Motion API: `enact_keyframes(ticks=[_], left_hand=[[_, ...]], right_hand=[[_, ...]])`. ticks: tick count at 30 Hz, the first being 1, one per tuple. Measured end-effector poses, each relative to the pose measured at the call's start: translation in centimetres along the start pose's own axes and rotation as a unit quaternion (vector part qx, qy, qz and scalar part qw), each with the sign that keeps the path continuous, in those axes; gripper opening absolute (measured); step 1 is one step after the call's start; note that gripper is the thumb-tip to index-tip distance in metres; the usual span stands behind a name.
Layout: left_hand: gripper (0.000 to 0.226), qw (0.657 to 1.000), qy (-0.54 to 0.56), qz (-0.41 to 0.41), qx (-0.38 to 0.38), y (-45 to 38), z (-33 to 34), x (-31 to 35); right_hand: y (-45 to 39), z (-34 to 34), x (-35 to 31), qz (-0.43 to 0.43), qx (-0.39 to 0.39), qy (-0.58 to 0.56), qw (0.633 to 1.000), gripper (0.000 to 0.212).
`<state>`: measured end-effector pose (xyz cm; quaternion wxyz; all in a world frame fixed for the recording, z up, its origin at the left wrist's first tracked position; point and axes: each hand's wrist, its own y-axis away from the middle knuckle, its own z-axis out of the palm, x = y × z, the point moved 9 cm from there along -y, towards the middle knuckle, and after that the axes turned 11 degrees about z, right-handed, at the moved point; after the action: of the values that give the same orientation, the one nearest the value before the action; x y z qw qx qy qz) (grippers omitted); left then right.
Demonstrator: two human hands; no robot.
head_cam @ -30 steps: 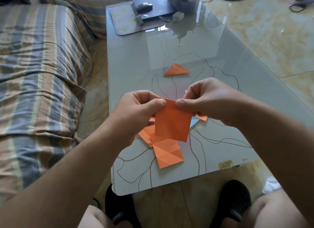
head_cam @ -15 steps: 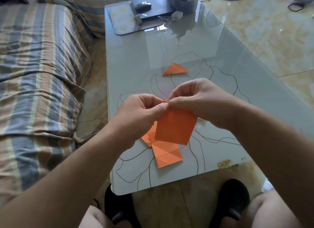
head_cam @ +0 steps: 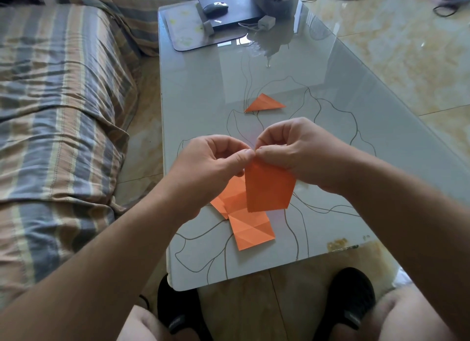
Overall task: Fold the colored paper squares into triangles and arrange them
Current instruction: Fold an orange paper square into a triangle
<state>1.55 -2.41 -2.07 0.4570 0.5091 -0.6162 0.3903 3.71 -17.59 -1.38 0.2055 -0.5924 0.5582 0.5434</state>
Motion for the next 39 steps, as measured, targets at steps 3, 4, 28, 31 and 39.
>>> enact_keyframes(ticks=[3,4,28,31,39], left_hand=[[0.012,1.0,0.001,0.018,0.001,-0.1,0.0,0.0],[0.014,1.0,0.0,0.024,0.001,-0.1,0.0,0.0],[0.017,0.998,0.035,0.05,0.001,-0.5,-0.2,0.2],[0.017,0.998,0.026,0.052,0.001,-0.4,-0.2,0.3],[0.017,0.998,0.01,0.052,0.019,-0.5,-1.1,1.1]], right_hand=[[0.0,0.3,0.0,-0.003,0.001,-0.006,1.0,0.016],[-0.1,0.3,0.0,-0.003,0.001,-0.003,1.0,0.016],[-0.3,0.5,-0.2,-0.029,-0.014,-0.01,0.999,0.014],[-0.4,0.5,-0.3,-0.037,-0.003,-0.003,0.999,0.019],[-0.3,-0.4,-0.7,-0.049,0.007,-0.027,0.998,0.016]])
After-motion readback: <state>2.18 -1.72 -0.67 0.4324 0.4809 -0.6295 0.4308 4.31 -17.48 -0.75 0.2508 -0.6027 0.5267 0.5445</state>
